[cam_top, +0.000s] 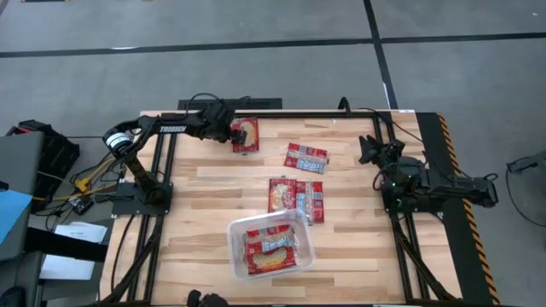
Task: Sort popcorn bags into baskets
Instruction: Put the red popcorn bag into the transparent container
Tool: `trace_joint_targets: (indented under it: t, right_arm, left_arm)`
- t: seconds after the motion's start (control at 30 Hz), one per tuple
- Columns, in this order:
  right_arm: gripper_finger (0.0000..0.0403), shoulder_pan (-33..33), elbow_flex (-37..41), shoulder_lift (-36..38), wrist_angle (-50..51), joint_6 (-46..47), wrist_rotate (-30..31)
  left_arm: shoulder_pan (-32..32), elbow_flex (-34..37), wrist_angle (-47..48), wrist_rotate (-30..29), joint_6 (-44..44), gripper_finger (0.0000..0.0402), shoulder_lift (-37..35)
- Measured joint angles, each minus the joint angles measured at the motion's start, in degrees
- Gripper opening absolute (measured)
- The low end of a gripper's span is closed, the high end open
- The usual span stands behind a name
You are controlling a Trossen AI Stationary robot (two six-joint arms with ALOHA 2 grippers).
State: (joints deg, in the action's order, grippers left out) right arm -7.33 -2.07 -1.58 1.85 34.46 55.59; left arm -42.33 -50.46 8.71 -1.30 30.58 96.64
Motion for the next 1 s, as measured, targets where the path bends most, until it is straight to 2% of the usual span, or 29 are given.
trace_joint_targets:
  t: [0.13,0.3,0.43,0.53,0.73,1.0]
  right_arm:
    - [0.0255,-0.89,0.00,0.00,0.00,0.00,0.02]
    - [0.0255,-1.43,0.00,0.00,0.05,0.02,-0.07]
    - [0.0255,-1.45,0.00,0.00,0.07,0.04,-0.09]
    - [0.0255,-1.45,0.00,0.00,0.11,0.03,-0.08]
    - [0.0255,-1.45,0.00,-0.01,0.15,0.03,-0.07]
    - [0.0255,-1.45,0.00,0.00,0.17,0.02,-0.07]
  left_arm:
    - [0.00,1.42,-3.64,1.07,2.38,0.0220,0.62]
    - [0.10,1.75,-9.54,5.88,5.58,0.0220,4.43]
    - [0.44,1.41,-9.97,5.61,7.81,0.0213,7.23]
    - [0.54,1.35,-10.47,5.14,8.01,0.0175,8.09]
    - [0.69,1.43,-10.36,5.90,7.53,0.0023,8.26]
    - [1.98,1.73,-8.84,12.44,9.03,0.0002,6.21]
